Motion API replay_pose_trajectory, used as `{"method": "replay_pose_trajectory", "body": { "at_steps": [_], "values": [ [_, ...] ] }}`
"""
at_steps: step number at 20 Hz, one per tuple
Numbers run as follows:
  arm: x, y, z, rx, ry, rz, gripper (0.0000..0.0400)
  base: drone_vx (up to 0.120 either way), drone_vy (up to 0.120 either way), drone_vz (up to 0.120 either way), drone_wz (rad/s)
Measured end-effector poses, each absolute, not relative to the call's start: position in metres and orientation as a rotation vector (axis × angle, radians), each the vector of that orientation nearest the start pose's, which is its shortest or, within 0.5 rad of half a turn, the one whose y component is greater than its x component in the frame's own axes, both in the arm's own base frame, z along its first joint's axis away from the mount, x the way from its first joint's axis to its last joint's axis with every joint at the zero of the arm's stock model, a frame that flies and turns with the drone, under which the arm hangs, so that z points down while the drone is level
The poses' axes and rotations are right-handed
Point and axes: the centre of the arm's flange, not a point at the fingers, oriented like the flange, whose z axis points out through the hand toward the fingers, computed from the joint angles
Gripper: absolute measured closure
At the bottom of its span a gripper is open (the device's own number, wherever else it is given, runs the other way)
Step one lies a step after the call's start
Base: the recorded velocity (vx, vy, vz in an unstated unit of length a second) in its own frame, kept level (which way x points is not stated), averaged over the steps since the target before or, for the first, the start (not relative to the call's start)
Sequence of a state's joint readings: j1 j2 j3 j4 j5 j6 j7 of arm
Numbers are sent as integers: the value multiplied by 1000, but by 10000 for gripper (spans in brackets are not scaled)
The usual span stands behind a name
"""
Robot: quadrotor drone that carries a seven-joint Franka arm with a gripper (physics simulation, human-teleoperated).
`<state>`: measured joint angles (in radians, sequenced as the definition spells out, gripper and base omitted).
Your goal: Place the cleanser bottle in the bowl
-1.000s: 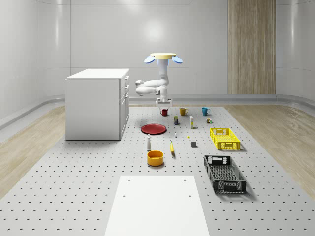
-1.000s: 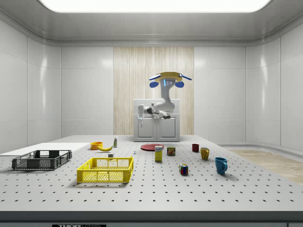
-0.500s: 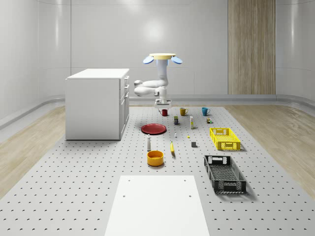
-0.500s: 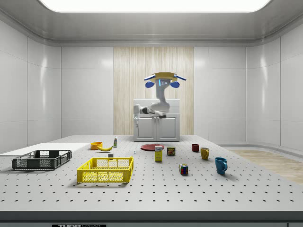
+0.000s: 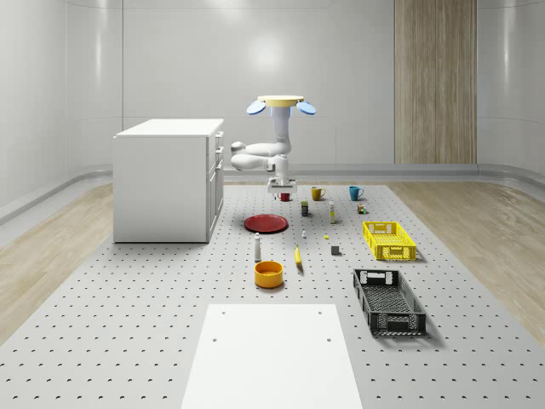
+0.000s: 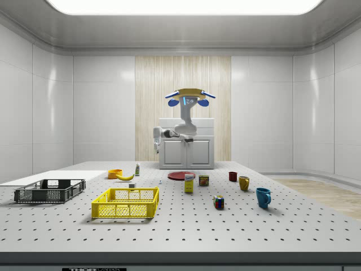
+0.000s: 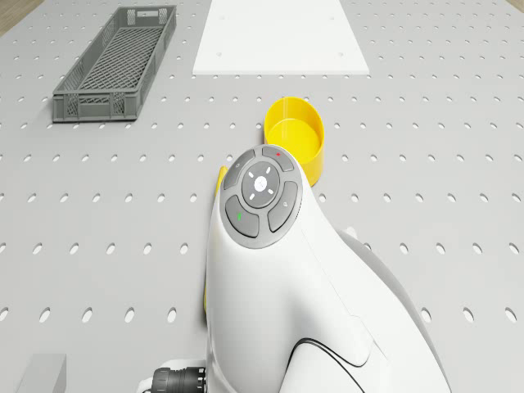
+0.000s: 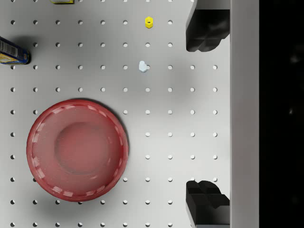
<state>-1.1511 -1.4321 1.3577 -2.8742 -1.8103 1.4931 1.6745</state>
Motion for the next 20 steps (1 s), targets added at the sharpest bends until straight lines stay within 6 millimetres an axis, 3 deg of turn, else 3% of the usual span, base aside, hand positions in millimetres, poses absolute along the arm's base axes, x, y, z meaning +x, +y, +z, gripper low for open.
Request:
{"method": "replay_pose_trajectory", "body": {
  "at_steps": [5, 9, 20],
  "values": [
    [307, 0, 491, 1, -2, 785, 0, 120, 0, -8, 0],
    [307, 0, 491, 1, -2, 785, 0, 120, 0, -110, 0],
    [307, 0, 491, 1, -2, 785, 0, 120, 0, 0, 0]
  ]
}}
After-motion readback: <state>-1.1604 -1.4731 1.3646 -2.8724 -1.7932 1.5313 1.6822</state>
